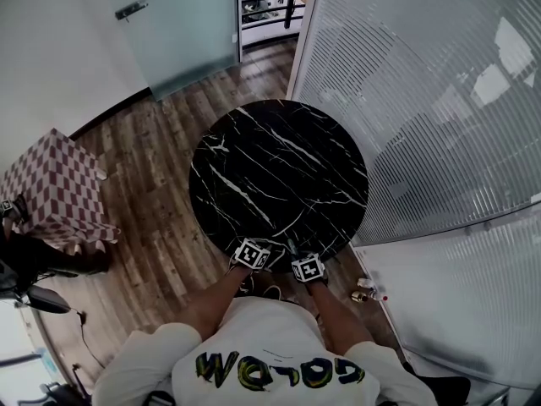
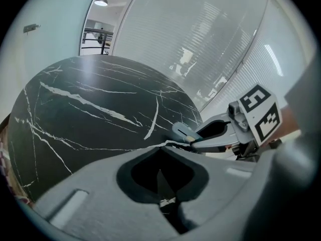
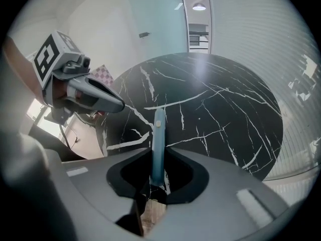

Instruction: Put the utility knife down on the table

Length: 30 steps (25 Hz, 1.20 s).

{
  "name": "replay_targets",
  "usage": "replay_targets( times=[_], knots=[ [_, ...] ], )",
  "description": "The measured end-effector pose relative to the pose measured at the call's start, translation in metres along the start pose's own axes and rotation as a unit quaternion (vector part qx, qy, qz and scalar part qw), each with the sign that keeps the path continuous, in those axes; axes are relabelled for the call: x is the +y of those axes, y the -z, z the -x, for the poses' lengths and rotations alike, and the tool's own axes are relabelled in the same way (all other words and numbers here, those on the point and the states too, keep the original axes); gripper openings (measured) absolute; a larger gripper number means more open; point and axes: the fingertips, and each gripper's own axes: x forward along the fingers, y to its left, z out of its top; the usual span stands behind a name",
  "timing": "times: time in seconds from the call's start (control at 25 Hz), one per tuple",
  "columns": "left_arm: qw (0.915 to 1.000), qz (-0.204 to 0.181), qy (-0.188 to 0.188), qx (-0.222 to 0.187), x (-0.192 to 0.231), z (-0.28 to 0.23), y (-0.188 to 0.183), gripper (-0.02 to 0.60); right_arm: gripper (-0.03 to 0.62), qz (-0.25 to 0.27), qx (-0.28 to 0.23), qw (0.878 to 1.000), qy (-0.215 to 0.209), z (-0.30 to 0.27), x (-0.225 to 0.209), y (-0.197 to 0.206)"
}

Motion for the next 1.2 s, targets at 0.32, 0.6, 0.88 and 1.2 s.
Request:
replay_targets(
  times=[0.32,0.6,0.88,1.2],
  knots=[
    [0.9999,-0.003,0.003,0.012,0.0,-0.003,0.003,0.0,0.075,0.003,0.008,1.0,-0.003,-0.005,0.0,0.001],
    [0.9999,-0.004,0.002,0.013,0.003,-0.008,0.003,0.0,0.075,0.004,0.012,1.0,-0.006,-0.011,-0.002,0.004],
    [0.9999,-0.006,0.001,0.013,0.005,-0.008,0.002,0.0,0.075,0.013,0.016,1.0,-0.004,-0.01,-0.001,0.0],
    [0.9998,-0.011,0.002,0.018,0.004,-0.007,0.004,0.0,0.077,0.004,0.011,1.0,-0.012,-0.015,0.0,0.004]
  ],
)
